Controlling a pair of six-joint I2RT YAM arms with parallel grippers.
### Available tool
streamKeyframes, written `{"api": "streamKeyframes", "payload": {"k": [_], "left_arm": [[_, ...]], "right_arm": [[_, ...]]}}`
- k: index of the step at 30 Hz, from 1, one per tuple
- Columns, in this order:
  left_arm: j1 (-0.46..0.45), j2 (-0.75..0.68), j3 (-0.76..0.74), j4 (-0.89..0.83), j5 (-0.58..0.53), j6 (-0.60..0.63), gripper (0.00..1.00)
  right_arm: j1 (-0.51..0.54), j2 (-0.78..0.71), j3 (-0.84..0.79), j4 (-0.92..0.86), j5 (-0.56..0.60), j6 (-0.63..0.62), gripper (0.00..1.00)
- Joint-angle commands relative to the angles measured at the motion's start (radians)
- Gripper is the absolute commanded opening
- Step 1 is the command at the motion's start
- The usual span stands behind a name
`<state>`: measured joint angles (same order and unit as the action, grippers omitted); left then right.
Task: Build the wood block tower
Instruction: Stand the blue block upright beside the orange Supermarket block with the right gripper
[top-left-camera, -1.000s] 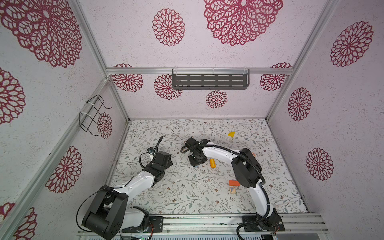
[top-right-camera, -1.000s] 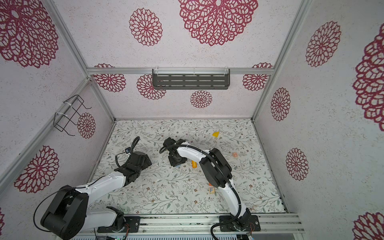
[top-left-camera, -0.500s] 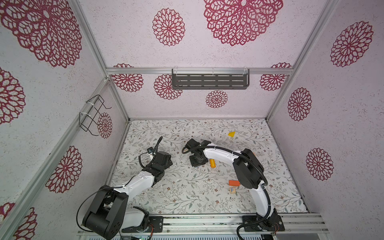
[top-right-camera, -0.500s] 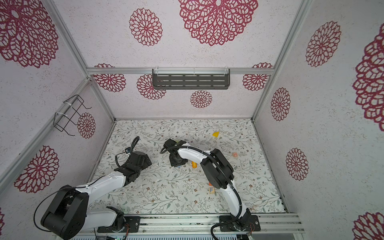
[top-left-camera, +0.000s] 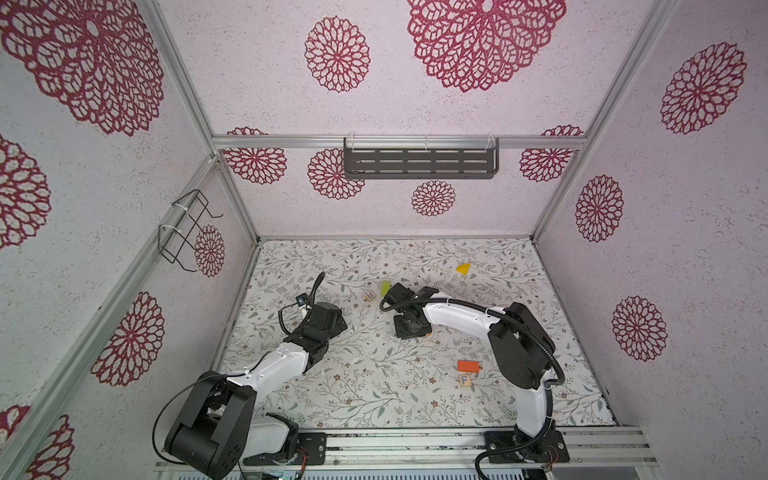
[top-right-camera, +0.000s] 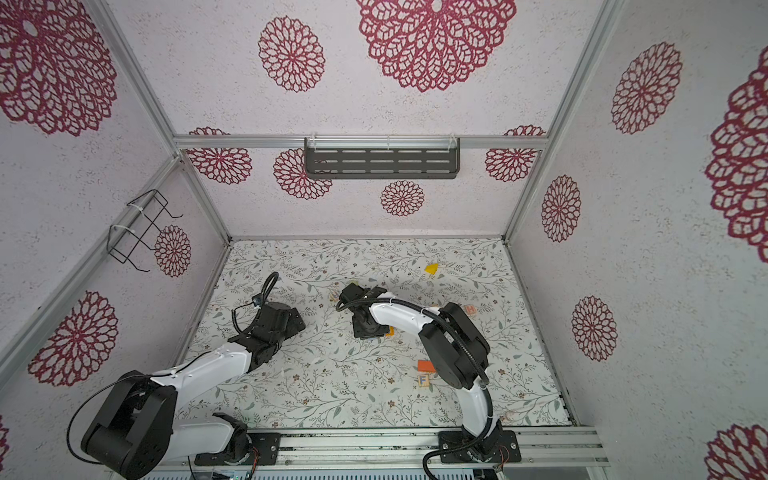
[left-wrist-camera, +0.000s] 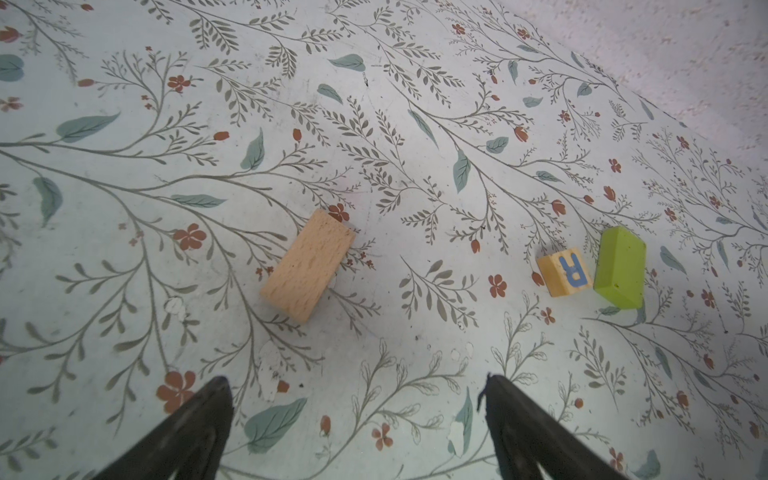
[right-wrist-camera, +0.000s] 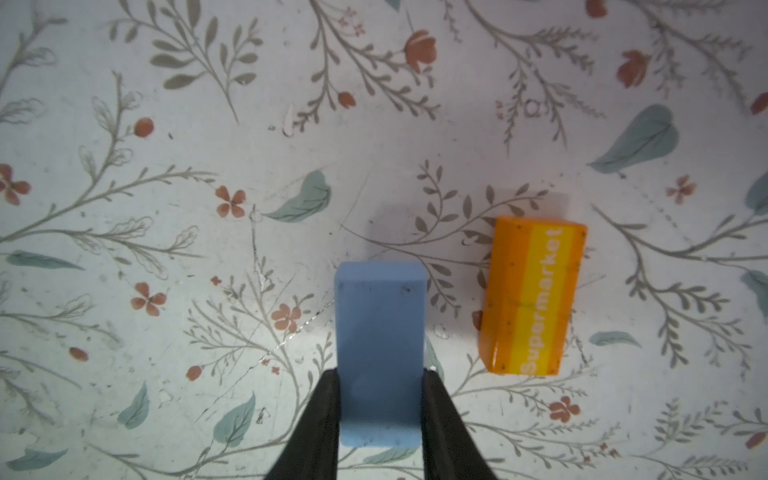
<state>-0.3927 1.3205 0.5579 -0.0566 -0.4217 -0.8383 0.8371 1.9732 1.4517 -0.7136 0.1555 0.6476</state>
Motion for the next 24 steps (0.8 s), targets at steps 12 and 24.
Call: {"api": "streamKeyframes", "payload": {"k": [12,24], "left_arm": [[0.009,0.016,0.002,0.037,0.014,0.001,0.97],[0.008,0.031,0.007,0.040,0.015,0.003,0.97]], "right_arm": [[-0.026,-0.038,-0.028,0.031,0.033,0.049,0.21],[-0.050,-0.021,-0.034,0.042,0.032,0.031,0.21]]}}
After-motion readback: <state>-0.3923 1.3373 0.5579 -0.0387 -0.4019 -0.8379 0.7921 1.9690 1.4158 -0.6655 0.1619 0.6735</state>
